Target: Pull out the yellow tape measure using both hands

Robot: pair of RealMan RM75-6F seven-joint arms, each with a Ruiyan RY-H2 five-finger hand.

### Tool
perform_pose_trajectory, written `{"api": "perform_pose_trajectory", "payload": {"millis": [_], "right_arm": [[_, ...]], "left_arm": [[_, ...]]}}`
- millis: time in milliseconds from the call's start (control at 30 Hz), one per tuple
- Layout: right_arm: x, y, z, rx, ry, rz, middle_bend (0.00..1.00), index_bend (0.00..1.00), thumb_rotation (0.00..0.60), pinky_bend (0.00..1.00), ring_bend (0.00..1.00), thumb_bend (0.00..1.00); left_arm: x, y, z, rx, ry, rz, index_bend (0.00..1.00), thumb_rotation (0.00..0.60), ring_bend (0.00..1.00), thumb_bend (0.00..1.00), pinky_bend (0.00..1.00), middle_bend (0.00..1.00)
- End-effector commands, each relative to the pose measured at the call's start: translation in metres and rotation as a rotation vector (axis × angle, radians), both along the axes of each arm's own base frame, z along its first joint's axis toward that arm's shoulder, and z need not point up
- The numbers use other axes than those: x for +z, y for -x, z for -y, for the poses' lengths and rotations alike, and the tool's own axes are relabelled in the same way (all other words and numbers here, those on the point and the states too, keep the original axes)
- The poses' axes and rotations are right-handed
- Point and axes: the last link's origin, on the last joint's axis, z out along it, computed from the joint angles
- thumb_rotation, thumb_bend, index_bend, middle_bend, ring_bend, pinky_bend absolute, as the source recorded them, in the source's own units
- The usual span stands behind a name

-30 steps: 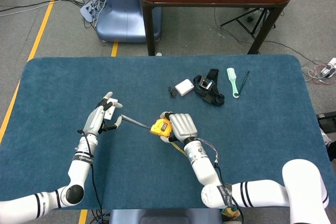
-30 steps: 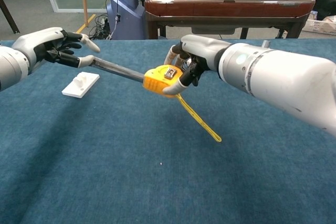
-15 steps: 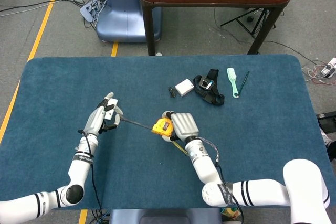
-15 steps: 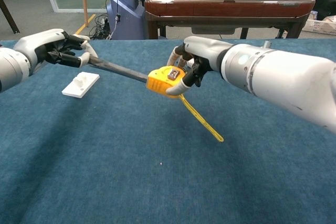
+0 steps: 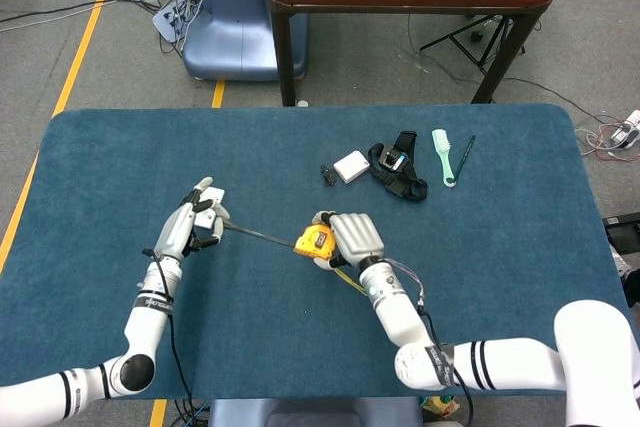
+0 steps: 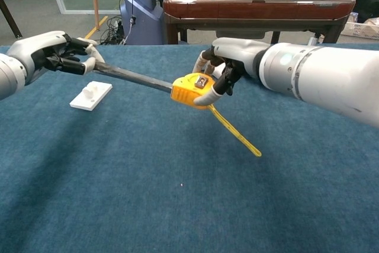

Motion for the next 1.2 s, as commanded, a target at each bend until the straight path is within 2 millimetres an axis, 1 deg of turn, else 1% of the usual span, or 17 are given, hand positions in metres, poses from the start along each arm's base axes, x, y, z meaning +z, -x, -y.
{"api": "perform_pose_trajectory", "payload": {"millis": [33,167,500,633,833,967,1200], "right_arm": [[0.004,0.002,0.0,0.01,-0.007,-0.013,0.69,0.72,0.6,0.37,0.64,0.82],[0.008,0.008,-0.001,0.021,-0.009,-0.033,0.69,0.72,0.6,0.37,0.64,0.82],[0.025,0.031,-0.004,0.015,-0.023,-0.055,0.69,0.72,0.6,0.37,0.64,0.82],[0.032,0.04,-0.006,0.004,-0.023,-0.053,0.69,0.73,0.6,0.37,0.64,0.82],[0.039,0.056,-0.011,-0.011,-0.032,-0.057,0.69,0.73,0.6,0.37,0.64,0.82],[0.047,0.072,-0.016,-0.02,-0.032,-0.072,0.69,0.73,0.6,0.37,0.64,0.82],[0.058,0.09,-0.023,-0.028,-0.033,-0.091,0.69,0.73,0.6,0.37,0.64,0.82]], "left_arm": [[0.002,0.002,0.001,0.003,-0.009,0.003,0.56,0.6,0.0,0.58,0.0,0.04],[0.005,0.004,0.003,0.005,-0.021,0.011,0.55,0.6,0.0,0.58,0.0,0.04],[0.011,0.011,0.013,0.004,-0.044,0.023,0.55,0.6,0.0,0.58,0.0,0.04],[0.013,0.015,0.014,0.013,-0.046,0.026,0.54,0.6,0.0,0.58,0.0,0.04],[0.018,0.02,0.014,0.021,-0.059,0.023,0.54,0.6,0.0,0.58,0.0,0.04],[0.025,0.027,0.014,0.035,-0.076,0.021,0.54,0.6,0.0,0.58,0.0,0.04],[0.034,0.037,0.017,0.054,-0.085,0.02,0.54,0.6,0.0,0.58,0.0,0.04]]}}
